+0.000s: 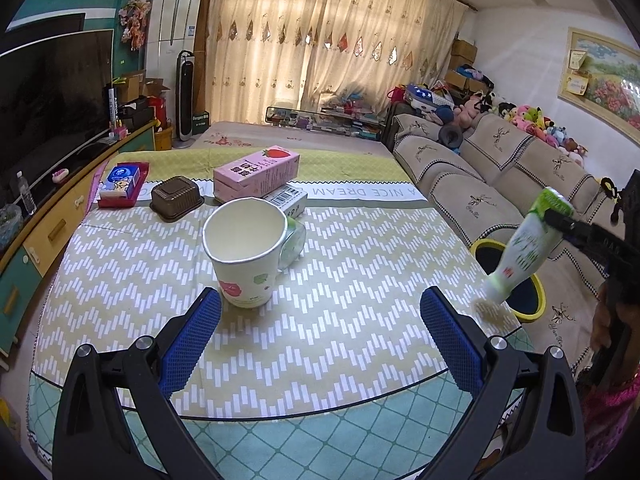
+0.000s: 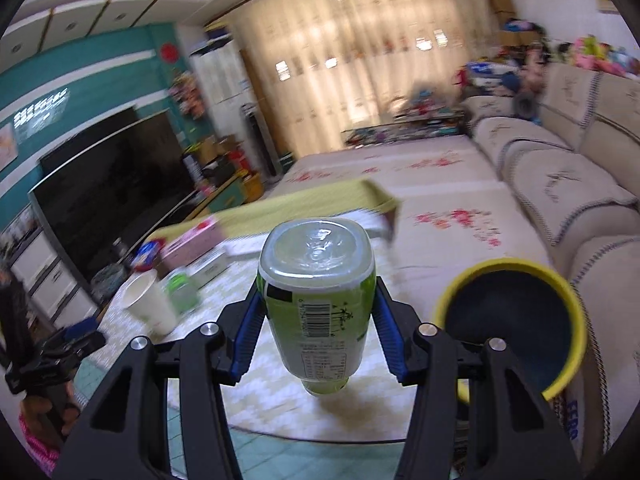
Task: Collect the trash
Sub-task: 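Carry the green bottle over the bin and open the right gripper, then grasp the white paper cup by its rim with the left gripper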
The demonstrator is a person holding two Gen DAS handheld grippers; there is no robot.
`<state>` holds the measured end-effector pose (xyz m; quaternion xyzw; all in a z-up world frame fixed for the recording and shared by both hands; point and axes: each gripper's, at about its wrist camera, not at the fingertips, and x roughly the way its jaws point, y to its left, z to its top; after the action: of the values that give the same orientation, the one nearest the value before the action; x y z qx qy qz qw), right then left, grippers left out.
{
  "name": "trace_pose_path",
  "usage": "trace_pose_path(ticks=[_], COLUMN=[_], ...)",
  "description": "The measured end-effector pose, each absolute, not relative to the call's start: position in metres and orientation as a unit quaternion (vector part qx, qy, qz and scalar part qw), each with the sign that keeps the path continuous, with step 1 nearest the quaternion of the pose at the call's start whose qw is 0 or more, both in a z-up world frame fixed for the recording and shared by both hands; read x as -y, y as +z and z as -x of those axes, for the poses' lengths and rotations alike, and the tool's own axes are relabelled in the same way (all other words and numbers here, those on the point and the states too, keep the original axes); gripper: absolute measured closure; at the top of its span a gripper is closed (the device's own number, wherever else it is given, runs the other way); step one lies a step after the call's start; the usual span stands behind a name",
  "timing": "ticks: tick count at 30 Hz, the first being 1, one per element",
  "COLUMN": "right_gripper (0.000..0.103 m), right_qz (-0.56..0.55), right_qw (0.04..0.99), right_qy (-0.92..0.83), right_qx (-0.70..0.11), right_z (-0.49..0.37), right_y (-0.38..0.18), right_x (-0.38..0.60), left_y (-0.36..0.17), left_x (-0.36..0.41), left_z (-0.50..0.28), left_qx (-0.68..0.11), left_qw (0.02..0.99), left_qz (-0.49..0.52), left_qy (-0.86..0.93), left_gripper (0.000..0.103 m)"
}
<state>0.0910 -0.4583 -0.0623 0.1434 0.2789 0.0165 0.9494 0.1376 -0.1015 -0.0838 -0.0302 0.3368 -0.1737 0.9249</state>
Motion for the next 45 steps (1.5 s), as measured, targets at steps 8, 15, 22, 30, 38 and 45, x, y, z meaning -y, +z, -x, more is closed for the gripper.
trace_pose_path(ticks=[8,15,22,30,38,45], right_gripper=[0.053,0.049,0.040,0.039,0.039,0.039], right_qz=[-0.162,-0.190,-0.175,-0.168,-0.165,-0.164], right_qw=[0.941,0.915,0.918,0.921,0.919,0.917], right_qy=[-0.133,-0.191,-0.192,-0.164,-0.152,-0.146], right_qx=[-0.266,-0.300,-0.300,-0.311,-0.324,-0.335], right_z=[-0.082,-0.095,-0.096,-0.103,-0.108,-0.117], right_y=[-0.083,-0.128,-0.136,-0.139,-0.145,-0.151], right_x=[0.543,0.590,0.581,0.570,0.562,0.556], left_y=[-0.090,-0.095,-0.100,-0.112,-0.126,-0.138], left_x=[0.106,0.113,0.112,0.097,0.085,0.084], left_z=[-0.148,-0.156,-0.169,-0.194,-0.232,-0.250], left_qx=[-0.348,-0.359,-0.363,-0.367,-0.374,-0.387], left_qw=[0.922,0.919,0.921,0.924,0.922,0.916], left_qz=[0.027,0.020,0.017,0.019,0.034,0.038], left_qy=[-0.167,-0.161,-0.141,-0.106,-0.094,-0.094], left_gripper=[0.005,0.005,0.005,0.005,0.005,0.005])
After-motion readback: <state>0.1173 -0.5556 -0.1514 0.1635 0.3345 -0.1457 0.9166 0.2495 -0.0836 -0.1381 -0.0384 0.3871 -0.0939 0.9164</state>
